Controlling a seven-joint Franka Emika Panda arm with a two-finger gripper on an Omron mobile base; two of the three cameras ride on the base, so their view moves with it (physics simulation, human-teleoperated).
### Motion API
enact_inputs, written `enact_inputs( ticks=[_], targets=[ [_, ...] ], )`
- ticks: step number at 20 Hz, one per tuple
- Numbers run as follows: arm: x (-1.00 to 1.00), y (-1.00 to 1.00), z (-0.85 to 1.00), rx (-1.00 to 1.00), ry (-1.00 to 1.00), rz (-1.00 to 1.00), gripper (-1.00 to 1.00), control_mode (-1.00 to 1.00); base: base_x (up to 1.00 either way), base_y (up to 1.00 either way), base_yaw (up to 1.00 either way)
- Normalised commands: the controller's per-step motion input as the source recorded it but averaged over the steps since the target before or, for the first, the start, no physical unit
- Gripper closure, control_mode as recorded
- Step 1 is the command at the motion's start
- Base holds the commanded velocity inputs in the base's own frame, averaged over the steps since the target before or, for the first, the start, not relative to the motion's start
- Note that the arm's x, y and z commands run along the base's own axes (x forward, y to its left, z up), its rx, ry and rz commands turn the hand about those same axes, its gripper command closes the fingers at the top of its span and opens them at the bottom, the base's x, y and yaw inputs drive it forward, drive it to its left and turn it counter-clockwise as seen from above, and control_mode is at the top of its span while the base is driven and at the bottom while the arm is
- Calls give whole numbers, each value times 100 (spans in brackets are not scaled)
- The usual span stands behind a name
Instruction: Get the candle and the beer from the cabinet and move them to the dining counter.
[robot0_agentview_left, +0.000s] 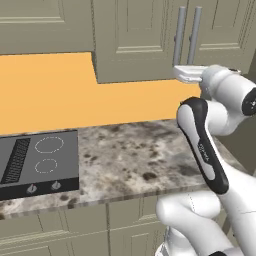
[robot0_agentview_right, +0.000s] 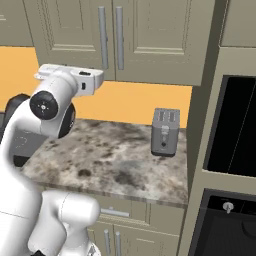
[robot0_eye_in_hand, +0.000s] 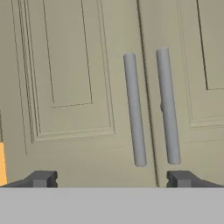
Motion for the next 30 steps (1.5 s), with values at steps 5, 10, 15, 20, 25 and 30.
enact_inputs(
  ticks=[5, 10, 15, 20, 25, 30],
  targets=[
    [55, 0, -20, 0, -6, -1, -100, -100, 0, 0, 0],
    [47, -14, 0, 0, -9, -8, -100, -100, 0, 0, 0],
    [22, -16, 18, 0, -7, -9, -100, -100, 0, 0, 0],
    [27, -9, 30, 0, 0, -7, -100, -100, 0, 0, 0],
    [28, -4, 43, 0, 0, -1, -100, -100, 0, 0, 0],
    [16, 0, 22, 0, 0, 0, -100, -100, 0, 0, 0]
  ],
)
